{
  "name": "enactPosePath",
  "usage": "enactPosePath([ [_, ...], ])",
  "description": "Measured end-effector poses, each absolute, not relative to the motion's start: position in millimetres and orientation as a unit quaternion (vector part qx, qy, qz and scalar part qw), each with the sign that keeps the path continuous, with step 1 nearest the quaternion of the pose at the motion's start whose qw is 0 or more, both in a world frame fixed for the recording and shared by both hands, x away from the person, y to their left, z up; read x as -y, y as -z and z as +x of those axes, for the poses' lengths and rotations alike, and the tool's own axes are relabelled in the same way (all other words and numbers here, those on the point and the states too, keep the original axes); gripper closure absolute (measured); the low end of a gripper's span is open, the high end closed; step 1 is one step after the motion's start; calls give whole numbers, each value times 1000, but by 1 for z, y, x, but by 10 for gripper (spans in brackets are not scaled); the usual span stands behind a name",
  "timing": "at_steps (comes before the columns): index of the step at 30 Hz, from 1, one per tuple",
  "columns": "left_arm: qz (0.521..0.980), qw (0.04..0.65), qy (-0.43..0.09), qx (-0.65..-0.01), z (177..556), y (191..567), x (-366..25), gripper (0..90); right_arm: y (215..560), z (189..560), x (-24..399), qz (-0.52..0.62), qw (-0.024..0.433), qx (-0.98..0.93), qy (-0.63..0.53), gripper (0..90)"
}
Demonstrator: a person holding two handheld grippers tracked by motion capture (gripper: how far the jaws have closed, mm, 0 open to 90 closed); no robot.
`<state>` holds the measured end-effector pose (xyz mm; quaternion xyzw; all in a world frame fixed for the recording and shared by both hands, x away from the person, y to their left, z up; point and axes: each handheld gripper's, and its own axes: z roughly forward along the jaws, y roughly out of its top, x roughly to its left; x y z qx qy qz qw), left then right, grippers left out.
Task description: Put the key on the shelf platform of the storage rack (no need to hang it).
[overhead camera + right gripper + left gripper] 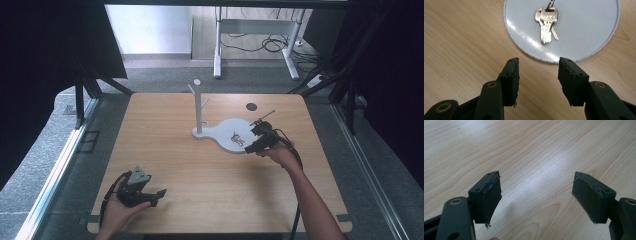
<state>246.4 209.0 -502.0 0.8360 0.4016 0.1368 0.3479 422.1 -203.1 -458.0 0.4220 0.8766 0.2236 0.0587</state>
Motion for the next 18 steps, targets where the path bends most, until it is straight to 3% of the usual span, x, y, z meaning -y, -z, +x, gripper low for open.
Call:
enactPosePath([
  [18,836,346,-135,-403,246,502,-207,236,472,355,244,417,62,-872,-248,500],
])
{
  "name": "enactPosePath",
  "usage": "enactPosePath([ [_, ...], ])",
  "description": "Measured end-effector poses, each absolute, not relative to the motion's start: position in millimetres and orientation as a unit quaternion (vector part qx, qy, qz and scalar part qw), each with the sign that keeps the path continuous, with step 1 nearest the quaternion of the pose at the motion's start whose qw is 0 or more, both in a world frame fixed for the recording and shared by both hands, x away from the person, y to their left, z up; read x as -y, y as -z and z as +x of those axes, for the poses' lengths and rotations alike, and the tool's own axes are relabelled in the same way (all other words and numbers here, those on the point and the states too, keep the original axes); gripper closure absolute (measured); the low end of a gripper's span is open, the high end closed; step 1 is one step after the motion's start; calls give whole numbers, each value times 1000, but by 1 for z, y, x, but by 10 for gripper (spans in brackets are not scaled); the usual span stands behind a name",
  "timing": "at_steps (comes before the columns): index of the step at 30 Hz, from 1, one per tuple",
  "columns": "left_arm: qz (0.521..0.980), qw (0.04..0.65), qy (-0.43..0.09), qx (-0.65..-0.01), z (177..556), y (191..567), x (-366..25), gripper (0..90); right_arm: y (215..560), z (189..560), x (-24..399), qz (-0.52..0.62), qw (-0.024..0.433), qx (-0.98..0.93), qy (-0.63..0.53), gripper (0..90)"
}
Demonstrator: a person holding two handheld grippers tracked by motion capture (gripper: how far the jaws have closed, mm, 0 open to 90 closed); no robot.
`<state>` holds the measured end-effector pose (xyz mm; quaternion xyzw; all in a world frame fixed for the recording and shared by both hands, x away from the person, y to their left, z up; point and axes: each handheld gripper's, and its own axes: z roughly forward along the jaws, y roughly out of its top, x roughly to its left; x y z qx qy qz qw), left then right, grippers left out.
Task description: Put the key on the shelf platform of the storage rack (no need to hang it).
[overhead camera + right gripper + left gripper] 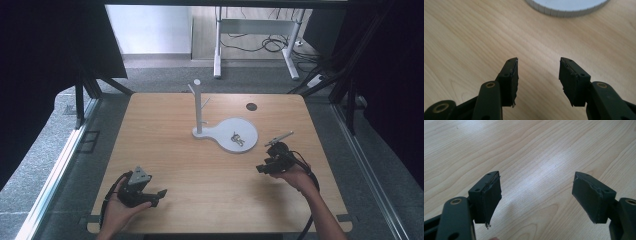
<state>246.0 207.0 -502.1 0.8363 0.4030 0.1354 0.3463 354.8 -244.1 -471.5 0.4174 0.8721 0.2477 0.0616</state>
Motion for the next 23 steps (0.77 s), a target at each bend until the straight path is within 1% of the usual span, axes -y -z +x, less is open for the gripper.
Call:
enactPosePath([
  [4,837,346,-135,-402,246,502,-206,236,481,337,255,414,61,-872,-254,489],
  [13,838,344,-133,-402,246,504,-204,237,505,315,260,409,52,-874,-257,475],
  [18,838,343,-133,-402,246,505,-204,236,506,316,258,407,54,-876,-254,473],
  [23,838,344,-132,-403,247,505,-205,236,500,316,254,401,63,-876,-261,456],
])
